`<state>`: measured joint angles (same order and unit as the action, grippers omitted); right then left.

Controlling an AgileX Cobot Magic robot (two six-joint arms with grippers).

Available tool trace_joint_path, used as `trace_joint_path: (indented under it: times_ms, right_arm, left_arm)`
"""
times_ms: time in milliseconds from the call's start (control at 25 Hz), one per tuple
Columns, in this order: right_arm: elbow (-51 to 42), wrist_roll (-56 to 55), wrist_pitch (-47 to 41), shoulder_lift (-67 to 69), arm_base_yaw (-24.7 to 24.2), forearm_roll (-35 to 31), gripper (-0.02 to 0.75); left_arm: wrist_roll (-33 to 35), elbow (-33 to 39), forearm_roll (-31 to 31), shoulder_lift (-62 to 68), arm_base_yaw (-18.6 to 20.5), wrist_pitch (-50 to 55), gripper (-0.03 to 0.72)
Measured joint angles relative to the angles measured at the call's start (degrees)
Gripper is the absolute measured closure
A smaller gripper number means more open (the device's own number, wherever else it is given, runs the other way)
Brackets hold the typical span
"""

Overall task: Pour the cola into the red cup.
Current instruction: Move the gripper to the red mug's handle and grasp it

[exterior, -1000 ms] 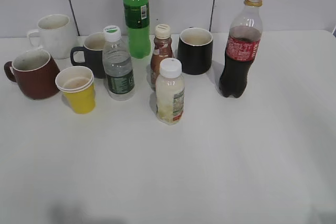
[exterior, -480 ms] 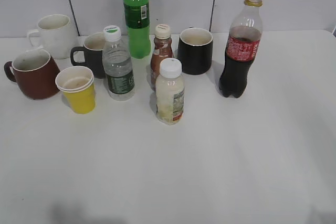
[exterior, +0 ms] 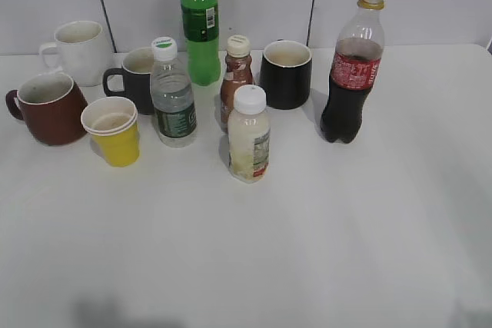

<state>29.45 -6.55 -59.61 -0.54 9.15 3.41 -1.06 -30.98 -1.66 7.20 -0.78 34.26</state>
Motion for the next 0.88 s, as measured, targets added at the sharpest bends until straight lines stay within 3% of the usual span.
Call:
trace_joint_path:
  times_ms: [160, 320, 400, 560, 720, 800, 880]
  right_arm:
    - [0.0, 0.0, 0.0, 0.0, 0.0, 0.0, 0.147]
    - [0.0, 0.0, 0.0, 0.0, 0.0, 0.0, 0.147]
    - [0.0, 0.0, -0.1, 0.0, 0.0, 0.0, 0.147]
    - [0.0, 0.0, -0.1, 0.0, 0.0, 0.0, 0.147]
    - [0.0, 0.0, -0.1, 0.0, 0.0, 0.0, 0.147]
    - [0.0, 0.0, -0.1, 0.0, 0.0, 0.0, 0.147]
    - [0.0, 0.0, -0.1, 0.0, 0.0, 0.0, 0.147]
  left_arm:
    - [0.0, 2.9, -2.1, 19.3, 0.1, -31.7, 0.452]
    - [0.0, 3.2, 3.9, 45.5, 0.9, -52.6, 0.452]
    - [-1.1, 2.7, 3.3, 56.5, 1.5, -57.1, 0.456]
    - [-12.0, 0.3, -11.8, 72.3, 5.1, -64.9, 0.491]
    - [-23.3, -0.4, -28.2, 83.7, 15.2, -80.1, 0.499]
    - [-23.7, -1.8, -34.5, 88.9, 20.4, -86.1, 0.491]
    - [-19.9, -3.9, -38.9, 94.3, 23.2, -92.1, 0.448]
